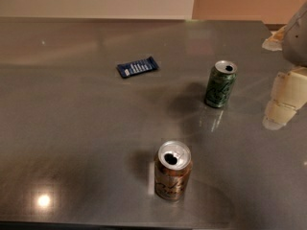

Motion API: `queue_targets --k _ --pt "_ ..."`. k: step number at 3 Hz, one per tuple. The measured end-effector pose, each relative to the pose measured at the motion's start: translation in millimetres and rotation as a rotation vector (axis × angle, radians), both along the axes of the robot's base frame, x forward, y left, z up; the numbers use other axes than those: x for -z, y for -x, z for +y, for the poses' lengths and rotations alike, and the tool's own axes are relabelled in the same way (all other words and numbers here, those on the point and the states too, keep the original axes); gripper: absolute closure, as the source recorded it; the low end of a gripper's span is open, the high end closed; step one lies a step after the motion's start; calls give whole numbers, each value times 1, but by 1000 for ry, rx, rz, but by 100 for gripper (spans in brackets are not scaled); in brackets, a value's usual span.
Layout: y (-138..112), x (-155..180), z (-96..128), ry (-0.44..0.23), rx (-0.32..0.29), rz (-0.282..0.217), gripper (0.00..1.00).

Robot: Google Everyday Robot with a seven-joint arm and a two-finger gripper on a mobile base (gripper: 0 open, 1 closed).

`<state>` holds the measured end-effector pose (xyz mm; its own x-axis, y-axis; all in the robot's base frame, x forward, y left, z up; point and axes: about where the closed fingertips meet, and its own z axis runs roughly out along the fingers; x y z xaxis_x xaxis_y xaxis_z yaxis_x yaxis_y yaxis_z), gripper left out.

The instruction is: Pick orange can

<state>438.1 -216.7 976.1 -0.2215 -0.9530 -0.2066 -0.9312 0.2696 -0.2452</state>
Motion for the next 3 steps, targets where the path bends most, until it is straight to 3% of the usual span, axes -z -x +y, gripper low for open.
queue_targets --k 1,3 --pt "0 0 0 0 0 0 0" --pt "18 8 3 -56 -74 10 0"
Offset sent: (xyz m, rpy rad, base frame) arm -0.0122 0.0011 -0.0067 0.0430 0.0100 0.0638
